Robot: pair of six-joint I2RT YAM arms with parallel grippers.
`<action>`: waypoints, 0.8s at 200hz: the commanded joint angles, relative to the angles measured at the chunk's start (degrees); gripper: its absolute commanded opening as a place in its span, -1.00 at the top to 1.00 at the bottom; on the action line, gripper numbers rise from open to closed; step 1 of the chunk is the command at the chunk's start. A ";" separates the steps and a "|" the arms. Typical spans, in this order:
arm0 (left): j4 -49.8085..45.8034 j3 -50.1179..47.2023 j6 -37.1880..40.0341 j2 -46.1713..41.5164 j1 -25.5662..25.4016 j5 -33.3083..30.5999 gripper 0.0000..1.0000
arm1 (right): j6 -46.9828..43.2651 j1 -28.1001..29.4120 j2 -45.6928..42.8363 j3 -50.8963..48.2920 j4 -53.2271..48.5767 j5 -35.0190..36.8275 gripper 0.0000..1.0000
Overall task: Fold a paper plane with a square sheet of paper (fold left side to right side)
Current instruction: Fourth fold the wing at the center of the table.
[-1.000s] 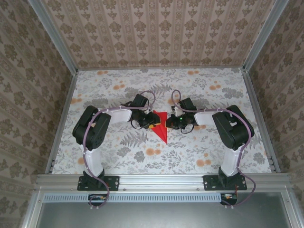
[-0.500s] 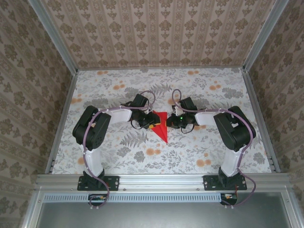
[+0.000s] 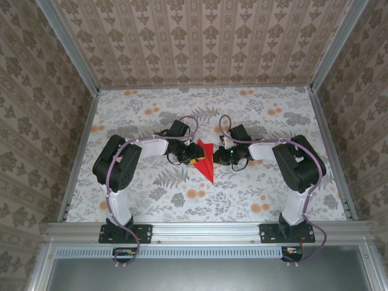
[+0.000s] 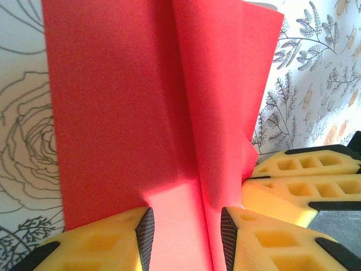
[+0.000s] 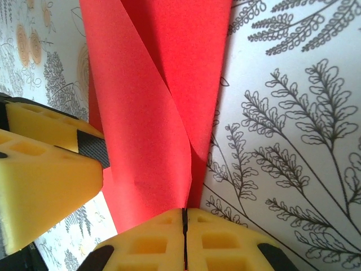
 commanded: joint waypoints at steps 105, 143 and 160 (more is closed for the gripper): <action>-6.21 6.41 4.65 -3.86 -0.37 1.40 0.28 | -3.45 1.23 3.38 2.33 -7.40 3.48 0.83; -4.93 9.80 4.49 0.73 -1.46 4.39 0.52 | -3.60 1.41 3.37 2.47 -7.87 3.77 0.83; -4.22 11.03 4.40 2.77 -1.84 4.81 0.54 | -3.70 1.49 3.33 2.62 -8.15 3.87 0.83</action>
